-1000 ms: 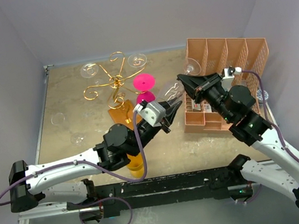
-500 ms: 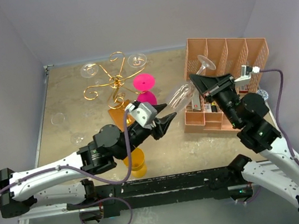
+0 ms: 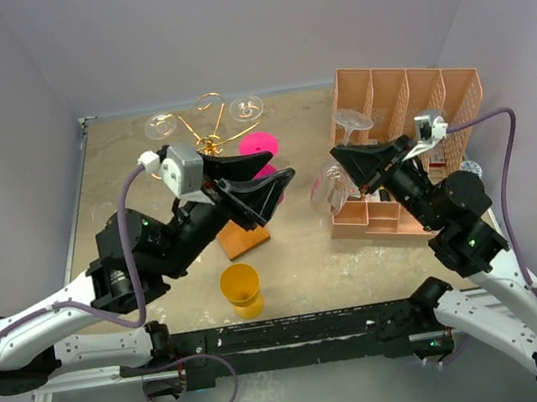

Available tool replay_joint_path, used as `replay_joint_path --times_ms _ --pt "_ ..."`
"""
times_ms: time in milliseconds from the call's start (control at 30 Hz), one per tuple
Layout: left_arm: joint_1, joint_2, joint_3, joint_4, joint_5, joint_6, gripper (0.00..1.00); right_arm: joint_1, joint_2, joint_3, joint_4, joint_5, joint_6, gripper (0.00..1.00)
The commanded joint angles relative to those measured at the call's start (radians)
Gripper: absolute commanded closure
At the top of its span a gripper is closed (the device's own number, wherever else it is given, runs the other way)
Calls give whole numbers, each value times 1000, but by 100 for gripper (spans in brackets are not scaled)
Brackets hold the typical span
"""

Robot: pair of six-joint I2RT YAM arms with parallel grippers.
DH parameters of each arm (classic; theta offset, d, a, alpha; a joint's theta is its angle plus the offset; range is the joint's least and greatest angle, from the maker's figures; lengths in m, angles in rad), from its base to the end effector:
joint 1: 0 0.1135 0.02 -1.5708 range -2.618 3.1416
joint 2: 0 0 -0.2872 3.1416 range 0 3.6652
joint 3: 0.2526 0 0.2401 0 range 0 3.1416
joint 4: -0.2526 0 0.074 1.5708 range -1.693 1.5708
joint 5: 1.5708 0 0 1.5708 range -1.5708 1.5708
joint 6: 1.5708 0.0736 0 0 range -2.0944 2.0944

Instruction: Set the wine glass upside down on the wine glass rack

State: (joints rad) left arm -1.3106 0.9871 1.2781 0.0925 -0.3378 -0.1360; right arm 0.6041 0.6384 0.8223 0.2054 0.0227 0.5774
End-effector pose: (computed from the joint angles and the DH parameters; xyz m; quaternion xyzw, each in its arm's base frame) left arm 0.0751 -0.1872 0.5310 0.1896 0.5362 -0.4703 0.6748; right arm 0.1190 0.0801 0.4422 0.0020 0.5570 0.4573 0.6932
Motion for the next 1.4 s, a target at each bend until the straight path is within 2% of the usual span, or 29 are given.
replay_joint_path --times_ms 0,133,300,667,900,1033,1133,1367 --pt "-1 57 30 43 -104 -221 52 5 -8 61 105 -110 -293 100" --pt "-1 80 38 46 -144 -310 52 6 -4 71 116 -154 -417 100" --pt "-1 65 11 82 -232 -342 51 6 6 75 128 -244 -475 100" --pt "0 -34 6 28 -420 -153 51 6 83 72 172 -476 -416 100" --pt "-1 -118 -3 -64 -566 -79 51 9 168 33 333 -522 -327 100" --pt "0 -156 -12 -112 -631 -71 51 41 227 48 388 -503 -315 100" --pt "1 -180 -15 -145 -668 -89 51 110 265 53 417 -446 -327 100" --pt "-1 -224 -24 -169 -696 -123 51 299 329 62 432 -140 -413 100"
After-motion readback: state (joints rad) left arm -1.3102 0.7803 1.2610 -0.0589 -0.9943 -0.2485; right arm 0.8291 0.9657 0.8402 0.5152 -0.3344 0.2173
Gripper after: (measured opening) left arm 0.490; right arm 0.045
